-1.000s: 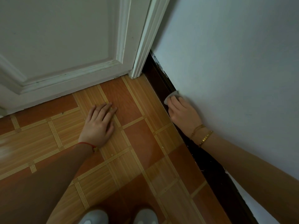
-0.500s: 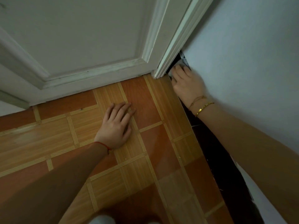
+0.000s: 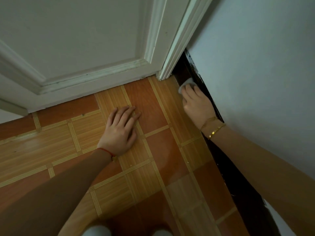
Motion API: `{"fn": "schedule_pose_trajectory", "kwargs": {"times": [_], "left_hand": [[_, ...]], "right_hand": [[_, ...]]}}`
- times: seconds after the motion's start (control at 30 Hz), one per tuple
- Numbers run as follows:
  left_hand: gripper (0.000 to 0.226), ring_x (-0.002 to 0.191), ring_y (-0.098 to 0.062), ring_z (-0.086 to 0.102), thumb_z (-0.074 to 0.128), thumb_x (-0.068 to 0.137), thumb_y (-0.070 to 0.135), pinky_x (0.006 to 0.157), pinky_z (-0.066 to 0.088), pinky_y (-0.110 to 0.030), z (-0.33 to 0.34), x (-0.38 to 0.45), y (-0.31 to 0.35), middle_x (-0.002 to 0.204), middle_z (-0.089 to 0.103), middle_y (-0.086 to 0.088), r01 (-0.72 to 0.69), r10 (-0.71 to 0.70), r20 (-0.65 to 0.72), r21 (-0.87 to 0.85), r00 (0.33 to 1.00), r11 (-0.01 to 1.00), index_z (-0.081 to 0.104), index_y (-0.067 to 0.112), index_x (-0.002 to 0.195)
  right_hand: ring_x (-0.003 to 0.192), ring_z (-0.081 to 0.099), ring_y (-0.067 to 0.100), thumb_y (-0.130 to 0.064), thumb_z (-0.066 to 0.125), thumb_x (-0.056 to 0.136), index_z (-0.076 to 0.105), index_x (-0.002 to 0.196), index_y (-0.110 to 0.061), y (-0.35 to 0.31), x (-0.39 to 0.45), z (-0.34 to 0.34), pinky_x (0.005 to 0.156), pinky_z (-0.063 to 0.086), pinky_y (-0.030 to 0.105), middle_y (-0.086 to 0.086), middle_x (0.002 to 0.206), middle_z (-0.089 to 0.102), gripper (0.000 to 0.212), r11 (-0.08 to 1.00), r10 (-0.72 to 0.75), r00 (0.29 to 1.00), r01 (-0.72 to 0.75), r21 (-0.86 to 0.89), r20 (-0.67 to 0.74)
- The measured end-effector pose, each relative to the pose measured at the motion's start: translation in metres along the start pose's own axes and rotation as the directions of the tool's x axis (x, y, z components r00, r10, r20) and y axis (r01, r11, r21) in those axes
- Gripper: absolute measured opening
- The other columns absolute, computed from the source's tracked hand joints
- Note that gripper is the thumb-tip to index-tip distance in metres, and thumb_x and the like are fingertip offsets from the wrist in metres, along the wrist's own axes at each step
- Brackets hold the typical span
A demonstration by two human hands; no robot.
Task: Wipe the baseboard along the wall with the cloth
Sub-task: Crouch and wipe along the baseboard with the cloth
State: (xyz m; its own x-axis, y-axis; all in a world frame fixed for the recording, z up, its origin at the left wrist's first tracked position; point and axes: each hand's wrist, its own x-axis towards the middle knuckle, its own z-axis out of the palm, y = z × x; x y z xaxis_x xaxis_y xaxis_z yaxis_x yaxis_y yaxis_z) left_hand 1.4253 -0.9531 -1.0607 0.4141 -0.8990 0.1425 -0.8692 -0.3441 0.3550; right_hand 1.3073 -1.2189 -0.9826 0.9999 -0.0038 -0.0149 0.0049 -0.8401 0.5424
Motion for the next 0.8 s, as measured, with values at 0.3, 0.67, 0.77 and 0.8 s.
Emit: {"fn": "schedule_pose_trajectory", "kwargs": {"times": [0.3, 0.67, 0.77, 0.8], "left_hand": [[0.055, 0.145, -0.033, 0.033, 0.042, 0.095, 0.031, 0.120, 0.020, -0.058, 0.000, -0.001, 0.001, 0.153, 0.042, -0.013, 0.014, -0.014, 0.014, -0.010, 1.000, 1.000, 0.046, 0.012, 0.147], [0.052, 0.146, -0.032, 0.033, 0.047, 0.096, 0.028, 0.121, 0.020, -0.056, 0.002, -0.001, -0.002, 0.154, 0.043, -0.012, 0.001, -0.001, -0.008, -0.026, 1.000, 1.000, 0.047, 0.012, 0.146], [0.053, 0.147, -0.031, 0.032, 0.046, 0.097, 0.028, 0.121, 0.019, -0.056, 0.002, -0.001, -0.003, 0.155, 0.041, -0.011, -0.003, 0.003, -0.006, -0.029, 1.000, 1.000, 0.046, 0.012, 0.147], [0.053, 0.147, -0.031, 0.032, 0.046, 0.097, 0.028, 0.121, 0.019, -0.056, 0.002, -0.001, -0.004, 0.155, 0.041, -0.011, -0.005, 0.005, -0.005, -0.028, 1.000, 1.000, 0.045, 0.012, 0.148]], "right_hand": [[0.114, 0.057, 0.030, -0.007, 0.072, 0.067, 0.077, 0.086, -0.006, -0.018, -0.083, -0.017, 0.098, 0.047, 0.040, 0.018, 0.121, 0.063, 0.020, 0.999, -0.043, 0.977, 0.043, 0.007, 0.210], [0.116, 0.054, 0.033, -0.011, 0.067, 0.082, 0.074, 0.087, -0.001, 0.022, 0.043, 0.007, 0.101, 0.044, 0.041, 0.018, 0.116, 0.064, 0.012, 0.995, 0.017, 0.998, -0.012, -0.099, 0.054], [0.114, 0.057, 0.031, -0.008, 0.063, 0.085, 0.074, 0.085, -0.002, 0.026, 0.050, 0.004, 0.101, 0.044, 0.040, 0.016, 0.115, 0.065, 0.013, 0.996, 0.007, 1.000, -0.005, -0.088, 0.022], [0.114, 0.057, 0.032, -0.006, 0.059, 0.086, 0.073, 0.085, -0.001, 0.025, 0.047, 0.003, 0.102, 0.044, 0.041, 0.017, 0.115, 0.064, 0.015, 0.997, 0.001, 1.000, 0.000, -0.083, 0.007]]}}
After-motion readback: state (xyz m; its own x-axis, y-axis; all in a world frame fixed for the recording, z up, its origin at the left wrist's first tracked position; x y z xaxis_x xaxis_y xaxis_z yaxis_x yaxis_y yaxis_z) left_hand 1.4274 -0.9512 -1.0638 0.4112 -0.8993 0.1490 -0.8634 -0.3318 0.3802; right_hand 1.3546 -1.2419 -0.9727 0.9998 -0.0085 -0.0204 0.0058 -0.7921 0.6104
